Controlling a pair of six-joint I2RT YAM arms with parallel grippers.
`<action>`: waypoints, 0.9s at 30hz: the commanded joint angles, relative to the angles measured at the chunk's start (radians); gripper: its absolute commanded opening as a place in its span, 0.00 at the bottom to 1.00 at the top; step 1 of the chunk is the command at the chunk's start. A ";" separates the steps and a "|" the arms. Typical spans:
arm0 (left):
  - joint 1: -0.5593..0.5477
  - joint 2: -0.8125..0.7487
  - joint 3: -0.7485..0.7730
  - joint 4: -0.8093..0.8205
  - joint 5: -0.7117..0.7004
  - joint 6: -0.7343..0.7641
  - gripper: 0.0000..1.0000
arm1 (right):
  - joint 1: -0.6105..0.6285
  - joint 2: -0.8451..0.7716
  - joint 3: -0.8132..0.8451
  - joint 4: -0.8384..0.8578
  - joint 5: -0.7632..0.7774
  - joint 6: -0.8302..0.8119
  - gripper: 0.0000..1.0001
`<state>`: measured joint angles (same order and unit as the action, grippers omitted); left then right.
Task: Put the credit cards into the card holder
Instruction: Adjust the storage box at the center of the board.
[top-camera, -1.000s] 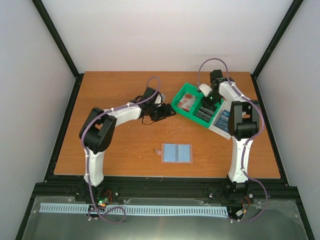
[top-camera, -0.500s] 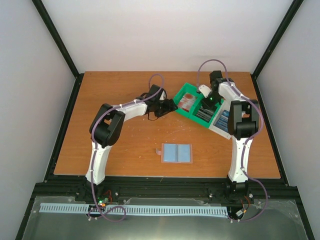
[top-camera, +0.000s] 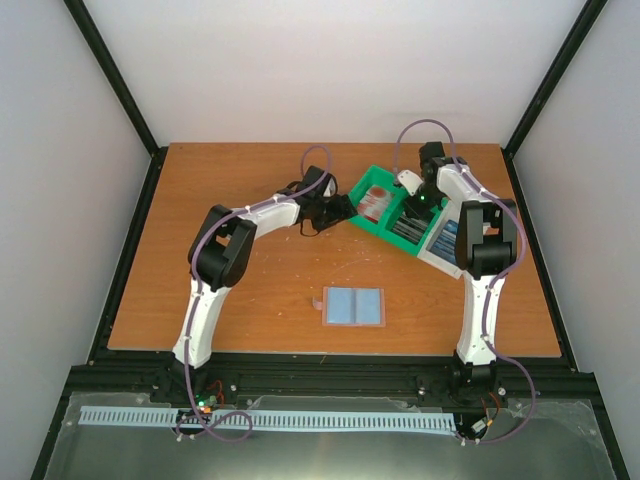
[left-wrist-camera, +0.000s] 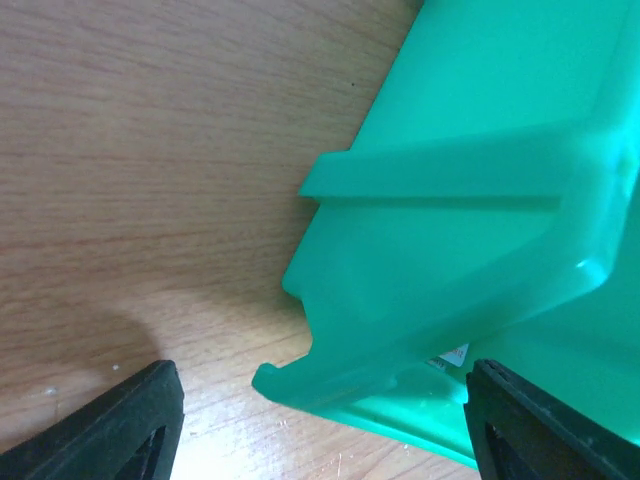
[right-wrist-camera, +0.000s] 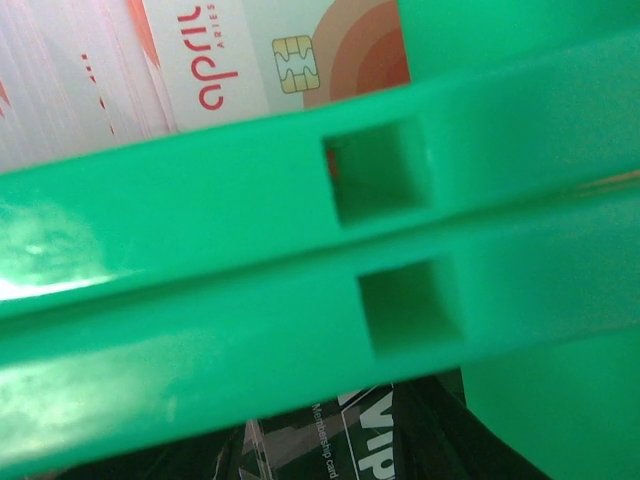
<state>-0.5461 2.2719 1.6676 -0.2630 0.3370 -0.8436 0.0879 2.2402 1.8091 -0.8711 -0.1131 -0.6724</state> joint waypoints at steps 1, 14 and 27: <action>0.008 0.039 0.053 -0.077 -0.038 -0.001 0.79 | -0.022 0.018 0.032 0.003 -0.009 0.017 0.41; 0.008 0.059 0.067 -0.110 -0.061 0.011 0.79 | -0.059 0.022 0.071 -0.058 -0.051 0.028 0.43; 0.009 0.075 0.086 -0.115 -0.052 0.012 0.79 | -0.057 0.057 0.085 -0.049 -0.019 0.047 0.49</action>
<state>-0.5461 2.3005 1.7279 -0.3168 0.3027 -0.8425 0.0425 2.2719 1.8732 -0.9394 -0.1719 -0.6422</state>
